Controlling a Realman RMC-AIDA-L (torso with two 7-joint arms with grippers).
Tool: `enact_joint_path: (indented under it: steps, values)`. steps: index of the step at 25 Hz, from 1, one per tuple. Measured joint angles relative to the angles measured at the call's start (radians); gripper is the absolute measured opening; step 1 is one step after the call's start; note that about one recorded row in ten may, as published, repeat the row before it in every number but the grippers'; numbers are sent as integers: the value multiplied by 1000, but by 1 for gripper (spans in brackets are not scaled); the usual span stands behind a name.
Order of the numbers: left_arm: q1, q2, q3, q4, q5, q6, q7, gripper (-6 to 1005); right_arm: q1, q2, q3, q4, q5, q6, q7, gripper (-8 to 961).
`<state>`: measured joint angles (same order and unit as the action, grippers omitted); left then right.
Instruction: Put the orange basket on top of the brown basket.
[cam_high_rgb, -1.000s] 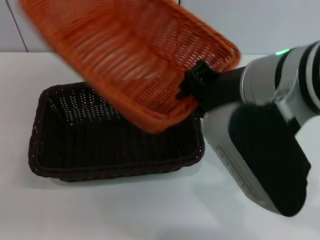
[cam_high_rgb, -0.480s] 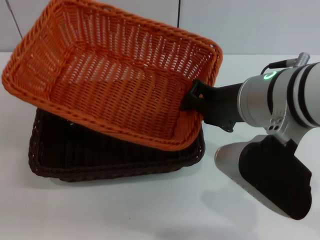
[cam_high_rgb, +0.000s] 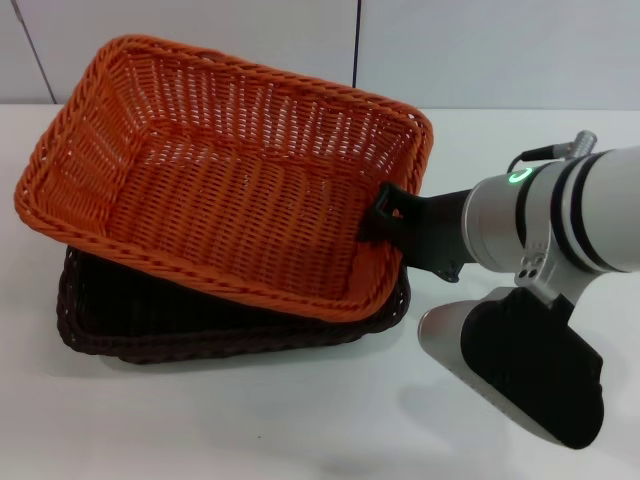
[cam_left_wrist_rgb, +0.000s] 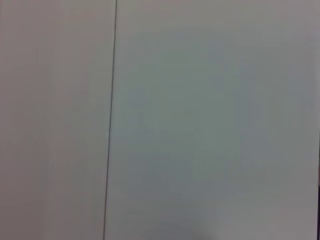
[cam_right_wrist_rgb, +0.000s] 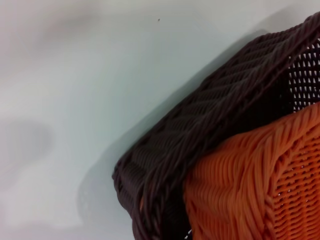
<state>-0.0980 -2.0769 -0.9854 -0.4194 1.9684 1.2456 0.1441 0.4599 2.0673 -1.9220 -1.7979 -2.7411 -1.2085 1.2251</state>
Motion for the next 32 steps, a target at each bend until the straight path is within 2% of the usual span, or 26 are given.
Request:
enact_joint_path:
  steps: [3,6,7,15,21,27,30,32]
  values:
    - [2,0,0,-4,0,0,0,726,-26,-5,-12,-35,-6,-1,28,241]
    - [5,1,3,-7,0,-5,0,726,-86,-11,-36,-103,-10,-10,30,245]
    - [6,1,4,-7,0,-8,0,726,-86,-11,-36,-103,-10,-10,30,270]
    - [6,3,17,4,0,-25,-6,726,-217,-6,-115,-226,-62,-30,31,467]
    - [15,5,17,2,1,-20,-8,726,-286,4,-191,-268,-64,-1,35,689]
    - [26,8,23,-2,4,-4,-8,726,-313,2,-282,-268,13,4,78,710]
    - [33,6,31,-2,0,11,-8,726,-321,3,-298,-240,127,126,153,710]
    - [41,6,31,-6,0,20,-8,726,-321,4,-296,-196,197,304,250,710]
